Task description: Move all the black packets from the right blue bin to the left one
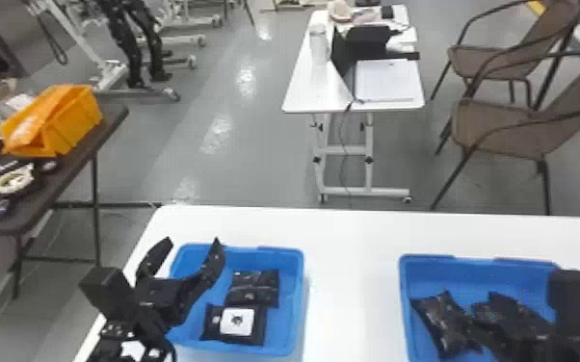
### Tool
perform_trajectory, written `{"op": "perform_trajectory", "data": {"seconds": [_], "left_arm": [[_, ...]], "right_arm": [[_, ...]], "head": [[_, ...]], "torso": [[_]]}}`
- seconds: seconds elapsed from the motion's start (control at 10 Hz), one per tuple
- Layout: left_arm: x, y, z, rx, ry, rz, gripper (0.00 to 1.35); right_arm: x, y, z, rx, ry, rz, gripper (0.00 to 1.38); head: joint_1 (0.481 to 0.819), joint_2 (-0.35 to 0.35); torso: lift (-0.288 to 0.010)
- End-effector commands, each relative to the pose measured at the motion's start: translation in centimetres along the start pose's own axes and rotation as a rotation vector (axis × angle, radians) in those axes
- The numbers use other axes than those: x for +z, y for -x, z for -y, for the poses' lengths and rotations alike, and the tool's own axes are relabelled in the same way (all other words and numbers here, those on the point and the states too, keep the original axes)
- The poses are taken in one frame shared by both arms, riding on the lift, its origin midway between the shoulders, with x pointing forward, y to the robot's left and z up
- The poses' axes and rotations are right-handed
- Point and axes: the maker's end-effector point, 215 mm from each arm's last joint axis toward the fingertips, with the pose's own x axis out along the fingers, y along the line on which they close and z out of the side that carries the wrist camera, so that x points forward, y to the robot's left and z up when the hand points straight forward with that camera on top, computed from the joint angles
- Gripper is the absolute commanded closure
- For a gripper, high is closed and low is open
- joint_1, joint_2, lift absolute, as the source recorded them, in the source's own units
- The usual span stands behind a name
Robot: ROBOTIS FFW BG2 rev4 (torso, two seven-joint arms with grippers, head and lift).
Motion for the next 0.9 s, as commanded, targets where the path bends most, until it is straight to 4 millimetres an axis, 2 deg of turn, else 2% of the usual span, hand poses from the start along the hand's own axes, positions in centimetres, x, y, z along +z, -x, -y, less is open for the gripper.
{"op": "perform_trajectory", "data": {"seconds": [0.0, 0.3, 0.8], "left_arm": [[-0.4, -0.4, 0.6, -0.009, 0.017, -0.015, 0.14], [-1.0, -0.5, 0.7, -0.023, 0.027, -0.04, 0.14], [-0.7, -0.7, 0.5, -0.022, 0.026, -0.036, 0.14]], "right_arm": [[-2.7, 0.2, 0.2, 0.006, -0.021, -0.085, 0.24], [-3.7, -0.2, 1.8, -0.102, 0.003, -0.179, 0.24], [-5.4, -3.2, 3.1, -0.109, 0.068, -0.252, 0.24]], "head": [[0.695, 0.184], [0.695, 0.161], [0.695, 0.154]], "torso": [[0.0], [0.0], [0.0]]}}
